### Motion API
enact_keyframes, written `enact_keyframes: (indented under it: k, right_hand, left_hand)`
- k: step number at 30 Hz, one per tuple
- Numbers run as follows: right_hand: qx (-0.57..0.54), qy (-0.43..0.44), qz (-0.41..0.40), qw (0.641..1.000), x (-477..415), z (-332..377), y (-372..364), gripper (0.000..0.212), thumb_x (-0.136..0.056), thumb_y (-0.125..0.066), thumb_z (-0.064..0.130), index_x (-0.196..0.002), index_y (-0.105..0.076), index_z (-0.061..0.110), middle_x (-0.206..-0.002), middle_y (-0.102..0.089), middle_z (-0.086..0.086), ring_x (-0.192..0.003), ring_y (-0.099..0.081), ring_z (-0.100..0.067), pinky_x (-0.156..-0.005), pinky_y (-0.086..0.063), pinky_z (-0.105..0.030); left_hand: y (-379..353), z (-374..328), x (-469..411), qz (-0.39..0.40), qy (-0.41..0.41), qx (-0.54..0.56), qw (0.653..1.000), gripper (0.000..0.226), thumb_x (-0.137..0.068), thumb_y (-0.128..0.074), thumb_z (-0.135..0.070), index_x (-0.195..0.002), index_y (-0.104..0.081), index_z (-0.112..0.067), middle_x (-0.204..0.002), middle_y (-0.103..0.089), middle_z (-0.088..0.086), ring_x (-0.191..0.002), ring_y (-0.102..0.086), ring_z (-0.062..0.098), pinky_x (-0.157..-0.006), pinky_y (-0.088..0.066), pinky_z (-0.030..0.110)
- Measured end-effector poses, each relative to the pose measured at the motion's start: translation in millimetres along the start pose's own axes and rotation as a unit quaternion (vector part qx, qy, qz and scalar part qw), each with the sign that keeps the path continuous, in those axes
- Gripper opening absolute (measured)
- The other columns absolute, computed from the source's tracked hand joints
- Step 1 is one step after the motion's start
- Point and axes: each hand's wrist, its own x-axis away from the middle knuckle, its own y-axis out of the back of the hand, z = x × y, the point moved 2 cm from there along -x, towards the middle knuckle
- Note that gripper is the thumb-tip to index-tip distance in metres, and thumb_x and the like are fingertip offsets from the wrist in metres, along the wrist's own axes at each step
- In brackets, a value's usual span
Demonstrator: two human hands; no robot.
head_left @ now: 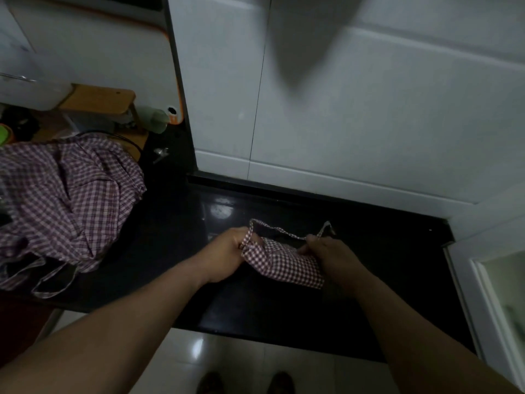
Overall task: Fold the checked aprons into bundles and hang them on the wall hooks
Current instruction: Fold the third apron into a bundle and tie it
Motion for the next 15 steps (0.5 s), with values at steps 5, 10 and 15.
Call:
enact_keyframes:
  k: [5,10,15]
  right_hand:
    - [0.393,0.251,-0.066,0.882,15,12,-38,0.028,-0.103,-0.052,0.040,-0.095,-0.072,0.021,-0.108,-0.066,0.000,-0.096,-0.062,-0.014,-0.084,-0.053,-0.033]
    - [0.458,0.322,-0.149,0.815,20,6,-71,0.034,-0.100,-0.042,0.046,-0.090,-0.067,0.027,-0.100,-0.062,0.003,-0.095,-0.057,-0.020,-0.082,-0.048,-0.042]
    - [0.360,0.235,-0.127,0.894,13,8,-81,0.018,-0.107,-0.038,0.024,-0.110,-0.056,0.023,-0.101,-0.072,-0.004,-0.087,-0.070,-0.025,-0.078,-0.056,-0.040]
  left_hand:
    - [-17,28,26,0.022,-0.048,-0.315,0.948,0.022,-0.092,-0.064,-0.028,-0.112,-0.072,-0.035,-0.133,-0.062,-0.018,-0.138,-0.048,0.013,-0.115,-0.039,0.054]
    - [-12,16,39,0.078,-0.022,-0.360,0.929,0.037,-0.092,-0.047,-0.036,-0.123,-0.068,-0.038,-0.151,-0.051,-0.020,-0.154,-0.026,0.010,-0.126,-0.010,0.049]
    - [-15,3,35,-0.101,0.081,-0.151,0.980,0.030,-0.102,-0.047,-0.045,-0.090,-0.066,-0.024,-0.097,-0.071,-0.017,-0.096,-0.065,0.004,-0.093,-0.051,0.045]
